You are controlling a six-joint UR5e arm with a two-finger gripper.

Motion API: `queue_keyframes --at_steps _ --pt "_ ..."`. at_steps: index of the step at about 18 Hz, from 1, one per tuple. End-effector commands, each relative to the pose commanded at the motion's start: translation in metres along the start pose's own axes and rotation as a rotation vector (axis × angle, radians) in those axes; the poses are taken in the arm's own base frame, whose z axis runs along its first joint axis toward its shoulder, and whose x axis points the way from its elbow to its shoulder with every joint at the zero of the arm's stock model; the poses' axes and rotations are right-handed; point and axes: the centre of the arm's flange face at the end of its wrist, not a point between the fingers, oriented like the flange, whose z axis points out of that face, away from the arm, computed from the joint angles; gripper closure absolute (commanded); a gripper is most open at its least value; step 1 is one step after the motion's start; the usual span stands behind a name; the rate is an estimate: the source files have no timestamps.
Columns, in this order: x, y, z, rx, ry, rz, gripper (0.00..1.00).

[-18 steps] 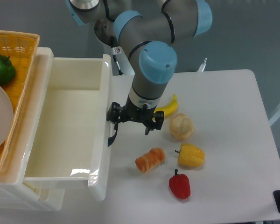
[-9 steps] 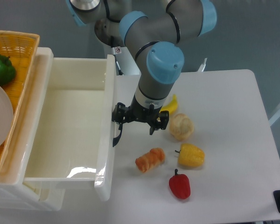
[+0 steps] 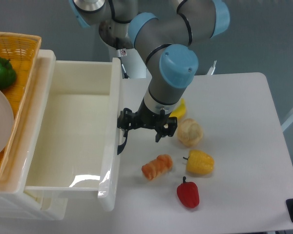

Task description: Slide the top white drawer open

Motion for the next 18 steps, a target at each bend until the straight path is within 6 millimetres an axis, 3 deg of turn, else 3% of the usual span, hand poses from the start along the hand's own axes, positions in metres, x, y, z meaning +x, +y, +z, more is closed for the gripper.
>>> queue_keyframes --at_steps 18 --pt "-0.0074 0.0038 0.0068 0.012 0.059 -0.026 0.00"
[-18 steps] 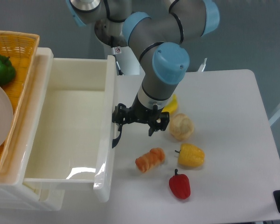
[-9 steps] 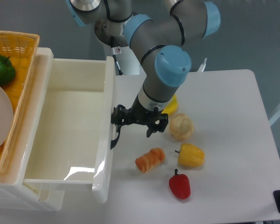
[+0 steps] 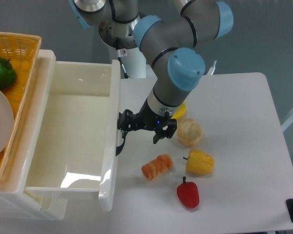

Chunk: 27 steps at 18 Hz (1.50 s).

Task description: Slide the top white drawer open

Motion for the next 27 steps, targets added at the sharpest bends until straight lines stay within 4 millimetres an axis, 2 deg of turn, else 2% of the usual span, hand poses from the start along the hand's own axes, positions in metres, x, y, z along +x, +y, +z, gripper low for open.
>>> queue_keyframes --at_steps 3,7,13,19,27 --pt "-0.008 -0.001 -0.001 0.007 -0.008 0.003 0.00" --pt "-0.032 0.002 -0.020 0.038 -0.025 -0.023 0.00" --pt "-0.046 0.006 -0.030 0.053 -0.039 -0.007 0.00" --pt "-0.056 0.005 -0.040 0.004 -0.247 0.265 0.00" --pt "-0.061 0.014 -0.050 -0.066 -0.320 0.385 0.00"
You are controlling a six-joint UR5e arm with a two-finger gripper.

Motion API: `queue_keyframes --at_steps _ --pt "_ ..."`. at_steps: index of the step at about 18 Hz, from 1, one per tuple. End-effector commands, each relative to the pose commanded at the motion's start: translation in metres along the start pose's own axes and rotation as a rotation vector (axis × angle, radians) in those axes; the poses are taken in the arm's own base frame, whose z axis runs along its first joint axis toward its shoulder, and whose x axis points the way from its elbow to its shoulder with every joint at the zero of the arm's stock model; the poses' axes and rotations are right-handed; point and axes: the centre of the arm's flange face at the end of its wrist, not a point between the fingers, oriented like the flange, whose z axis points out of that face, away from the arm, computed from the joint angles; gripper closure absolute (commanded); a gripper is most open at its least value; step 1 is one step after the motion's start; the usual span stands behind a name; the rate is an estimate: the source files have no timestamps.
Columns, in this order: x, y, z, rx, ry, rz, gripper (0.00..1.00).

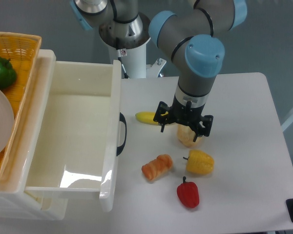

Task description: Slide the top white drawer open

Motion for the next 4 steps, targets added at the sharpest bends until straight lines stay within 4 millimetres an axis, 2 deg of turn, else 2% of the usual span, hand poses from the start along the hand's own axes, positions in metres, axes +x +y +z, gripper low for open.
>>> queue_keyframes --at_steps 4 --pt "0.0001 0.0033 -0.0025 0.000 0.000 -0.003 0.00"
